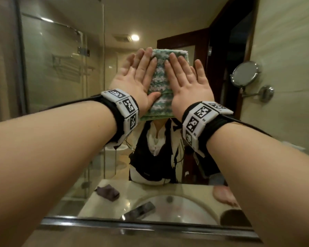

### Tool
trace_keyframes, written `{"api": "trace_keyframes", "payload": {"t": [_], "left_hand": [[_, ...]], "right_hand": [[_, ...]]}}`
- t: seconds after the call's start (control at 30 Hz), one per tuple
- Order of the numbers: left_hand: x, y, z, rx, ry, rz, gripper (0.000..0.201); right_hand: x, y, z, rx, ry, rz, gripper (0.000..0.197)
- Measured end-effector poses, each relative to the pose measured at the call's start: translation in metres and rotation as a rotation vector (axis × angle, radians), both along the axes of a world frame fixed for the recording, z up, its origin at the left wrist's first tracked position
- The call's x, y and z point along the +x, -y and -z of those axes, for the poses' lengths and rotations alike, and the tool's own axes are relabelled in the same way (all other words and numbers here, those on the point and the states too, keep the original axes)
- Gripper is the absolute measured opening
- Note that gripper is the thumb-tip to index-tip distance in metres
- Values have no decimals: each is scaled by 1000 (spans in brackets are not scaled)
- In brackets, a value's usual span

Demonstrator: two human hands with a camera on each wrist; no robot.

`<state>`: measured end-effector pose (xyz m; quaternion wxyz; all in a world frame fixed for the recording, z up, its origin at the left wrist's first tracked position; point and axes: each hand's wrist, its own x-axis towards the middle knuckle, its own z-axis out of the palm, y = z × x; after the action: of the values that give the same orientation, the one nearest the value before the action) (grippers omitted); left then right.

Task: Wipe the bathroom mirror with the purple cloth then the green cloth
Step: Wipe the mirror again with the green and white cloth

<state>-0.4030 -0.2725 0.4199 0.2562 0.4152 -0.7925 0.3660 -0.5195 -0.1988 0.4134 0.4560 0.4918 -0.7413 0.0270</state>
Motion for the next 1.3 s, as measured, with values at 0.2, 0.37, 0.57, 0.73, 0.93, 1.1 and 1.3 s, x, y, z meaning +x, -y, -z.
{"api": "trace_keyframes", "payload": {"t": [0.2,0.37,0.57,0.73,0.93,1.1,1.3], "left_hand": [[-60,-31,-13,-83,27,130,79],[-106,-52,-16,-142,30,190,79],[-129,-65,-11,-175,31,180,77],[-125,-65,-10,-169,39,167,77],[-106,-54,0,-161,36,181,76],[-73,-35,5,-136,33,160,77],[-23,-4,9,-76,-3,121,77]], "right_hand": [[-60,-42,-10,16,109,86,78],[-97,-69,-12,29,178,147,83],[-113,-80,-7,-9,203,153,81],[-108,-75,-4,-14,202,170,82],[-89,-63,4,26,234,170,86],[-58,-40,8,13,208,135,77],[-11,-7,13,24,179,68,80]]}}
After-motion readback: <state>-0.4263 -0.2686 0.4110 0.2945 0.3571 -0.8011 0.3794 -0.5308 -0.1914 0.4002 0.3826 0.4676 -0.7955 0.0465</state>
